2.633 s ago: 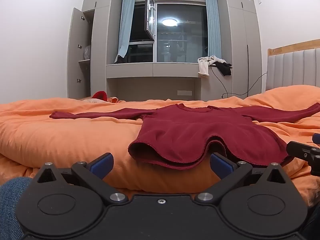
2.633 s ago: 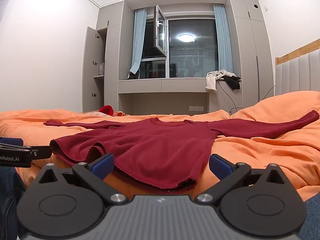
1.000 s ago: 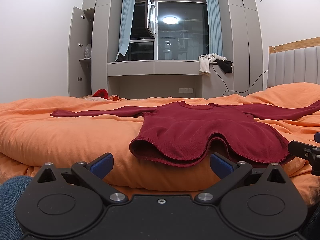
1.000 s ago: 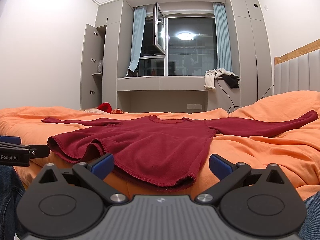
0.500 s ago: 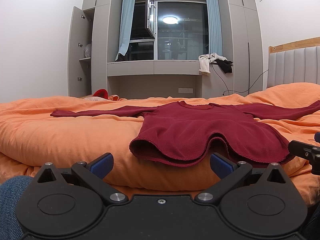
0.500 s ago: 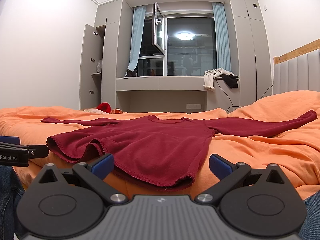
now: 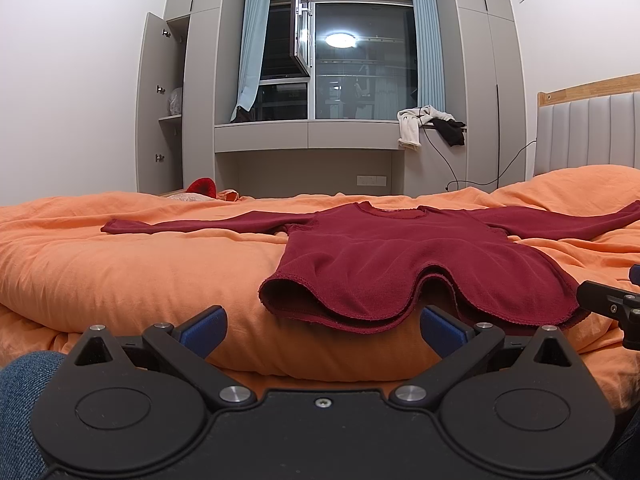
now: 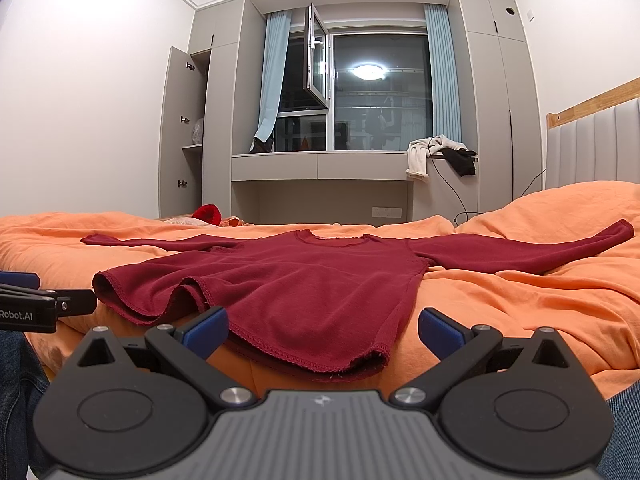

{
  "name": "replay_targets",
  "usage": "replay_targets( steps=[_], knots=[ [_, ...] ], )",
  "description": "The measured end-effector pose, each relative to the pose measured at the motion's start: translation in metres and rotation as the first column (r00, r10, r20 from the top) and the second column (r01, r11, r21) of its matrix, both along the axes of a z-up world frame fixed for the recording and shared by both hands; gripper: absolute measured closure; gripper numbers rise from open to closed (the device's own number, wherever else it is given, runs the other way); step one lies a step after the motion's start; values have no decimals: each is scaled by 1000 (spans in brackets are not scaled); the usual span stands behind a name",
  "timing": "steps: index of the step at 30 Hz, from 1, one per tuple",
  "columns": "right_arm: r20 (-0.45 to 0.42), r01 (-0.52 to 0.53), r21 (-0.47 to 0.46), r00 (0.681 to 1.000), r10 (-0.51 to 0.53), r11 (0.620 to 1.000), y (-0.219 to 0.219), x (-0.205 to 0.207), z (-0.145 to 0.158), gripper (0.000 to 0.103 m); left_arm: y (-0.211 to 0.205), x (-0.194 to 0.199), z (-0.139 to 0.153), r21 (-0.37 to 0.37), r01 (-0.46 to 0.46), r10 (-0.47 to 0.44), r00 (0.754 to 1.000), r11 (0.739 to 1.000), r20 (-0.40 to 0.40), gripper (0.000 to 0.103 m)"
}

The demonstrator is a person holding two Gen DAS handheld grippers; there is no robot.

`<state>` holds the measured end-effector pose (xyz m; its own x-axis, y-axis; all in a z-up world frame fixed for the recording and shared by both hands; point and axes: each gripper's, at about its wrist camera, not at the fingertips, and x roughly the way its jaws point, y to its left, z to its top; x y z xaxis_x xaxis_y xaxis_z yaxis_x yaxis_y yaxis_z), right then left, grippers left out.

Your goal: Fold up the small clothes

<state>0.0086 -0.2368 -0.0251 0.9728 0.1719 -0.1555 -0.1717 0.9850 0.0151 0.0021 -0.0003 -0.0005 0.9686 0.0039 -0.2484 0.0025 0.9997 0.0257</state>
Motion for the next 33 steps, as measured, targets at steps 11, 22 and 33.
replay_targets(
  steps=[11, 22, 33],
  knots=[
    [1, -1, 0, 1000, 1, 1000, -2, 0, -2, 0, 0, 0, 0, 0, 0, 0, 1000, 1000, 0, 1],
    [0, -1, -1, 1000, 1, 1000, -2, 0, -3, 0, 0, 0, 0, 0, 0, 0, 1000, 1000, -1, 1],
    [-31, -18, -9, 999, 17, 1000, -2, 5, -3, 0, 0, 5, -5, 4, -3, 3, 1000, 1000, -25, 1]
  ],
)
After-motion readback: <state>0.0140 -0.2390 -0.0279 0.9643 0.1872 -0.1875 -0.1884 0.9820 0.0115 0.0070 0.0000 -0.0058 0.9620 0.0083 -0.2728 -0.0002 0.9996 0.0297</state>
